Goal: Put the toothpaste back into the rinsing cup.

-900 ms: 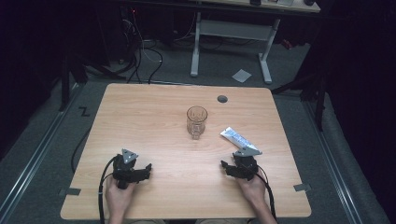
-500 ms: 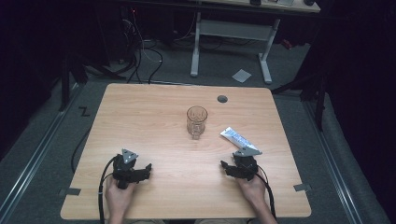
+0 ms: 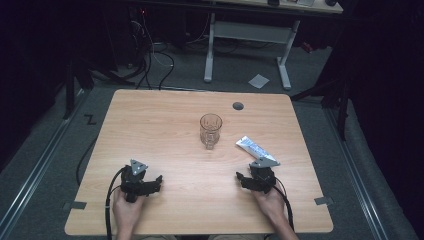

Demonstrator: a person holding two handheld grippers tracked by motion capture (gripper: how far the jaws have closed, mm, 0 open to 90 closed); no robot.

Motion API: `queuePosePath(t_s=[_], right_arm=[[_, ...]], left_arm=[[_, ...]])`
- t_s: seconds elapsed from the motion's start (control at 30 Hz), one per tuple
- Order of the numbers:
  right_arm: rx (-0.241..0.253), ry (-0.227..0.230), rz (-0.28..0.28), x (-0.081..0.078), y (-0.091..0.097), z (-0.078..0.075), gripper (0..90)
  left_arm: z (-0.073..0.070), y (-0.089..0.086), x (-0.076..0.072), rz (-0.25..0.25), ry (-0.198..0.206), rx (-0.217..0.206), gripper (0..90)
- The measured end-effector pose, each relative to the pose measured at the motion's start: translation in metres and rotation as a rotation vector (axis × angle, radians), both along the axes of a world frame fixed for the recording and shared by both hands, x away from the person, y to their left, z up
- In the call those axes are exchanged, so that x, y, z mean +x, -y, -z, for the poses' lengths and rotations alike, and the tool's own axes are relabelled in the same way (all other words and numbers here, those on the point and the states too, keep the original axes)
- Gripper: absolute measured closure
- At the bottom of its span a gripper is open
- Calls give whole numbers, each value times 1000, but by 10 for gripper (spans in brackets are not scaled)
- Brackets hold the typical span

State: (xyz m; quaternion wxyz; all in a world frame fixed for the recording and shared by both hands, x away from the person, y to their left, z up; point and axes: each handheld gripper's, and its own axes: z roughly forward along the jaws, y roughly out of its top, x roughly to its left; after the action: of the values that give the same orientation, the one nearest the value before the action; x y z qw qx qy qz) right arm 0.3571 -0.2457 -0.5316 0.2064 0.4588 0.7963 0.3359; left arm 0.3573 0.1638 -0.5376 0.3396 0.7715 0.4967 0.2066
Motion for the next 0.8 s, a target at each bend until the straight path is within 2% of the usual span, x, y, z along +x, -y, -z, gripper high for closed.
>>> queuePosePath(t_s=[0.6,0.73,0.8], right_arm=[[4,-5,38,-1,0,0,355],[48,14,37,-9,6,-5,382],[94,7,38,-12,11,-8,386]], left_arm=[[0,0,0,1,-2,1,145],[0,0,0,0,-1,0,144],[0,0,0,0,-1,0,144]])
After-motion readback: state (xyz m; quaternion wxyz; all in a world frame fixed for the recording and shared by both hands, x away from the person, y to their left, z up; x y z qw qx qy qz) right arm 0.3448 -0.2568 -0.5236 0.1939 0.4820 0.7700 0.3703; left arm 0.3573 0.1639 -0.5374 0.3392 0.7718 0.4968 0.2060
